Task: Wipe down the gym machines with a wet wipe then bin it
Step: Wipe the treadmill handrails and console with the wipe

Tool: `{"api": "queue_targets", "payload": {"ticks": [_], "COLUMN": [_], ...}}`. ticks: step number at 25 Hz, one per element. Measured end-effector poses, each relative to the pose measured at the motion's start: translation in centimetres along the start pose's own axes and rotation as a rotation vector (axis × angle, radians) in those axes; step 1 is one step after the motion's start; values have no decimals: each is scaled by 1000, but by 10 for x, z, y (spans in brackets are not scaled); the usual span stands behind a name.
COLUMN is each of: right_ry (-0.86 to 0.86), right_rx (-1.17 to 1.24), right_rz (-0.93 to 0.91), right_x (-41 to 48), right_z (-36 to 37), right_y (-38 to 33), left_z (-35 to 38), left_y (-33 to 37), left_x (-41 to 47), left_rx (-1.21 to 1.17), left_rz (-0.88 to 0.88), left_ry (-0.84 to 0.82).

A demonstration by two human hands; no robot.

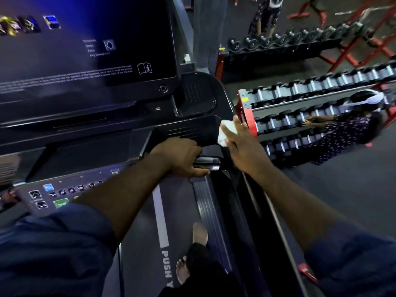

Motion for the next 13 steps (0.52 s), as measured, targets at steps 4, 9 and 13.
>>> {"api": "queue_targets", "payload": {"ticks": [4, 9, 13], "right_ry": [41, 35, 9], "right_rx": [20, 57, 90], "right_rz": [82, 161, 137], "right_x": [-8, -83, -9], "right_z": [-6, 1, -1], "right_y": [0, 38, 27], "left_z": [-4, -5, -6], "left_y": [2, 3, 4], "left_x": [-3, 0, 4], "left_rx": [15, 27, -58], "left_rz": [-11, -20, 24], "left_ry": [40, 43, 91]}}
Point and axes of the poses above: each hand's wrist, its own x-axis towards the middle knuckle, its own z-axis out of the palm, y = z × x, the point moved 10 cm from there along x, towards the middle knuckle, and after that the axes turned 13 degrees about z, right-handed, at the moved point
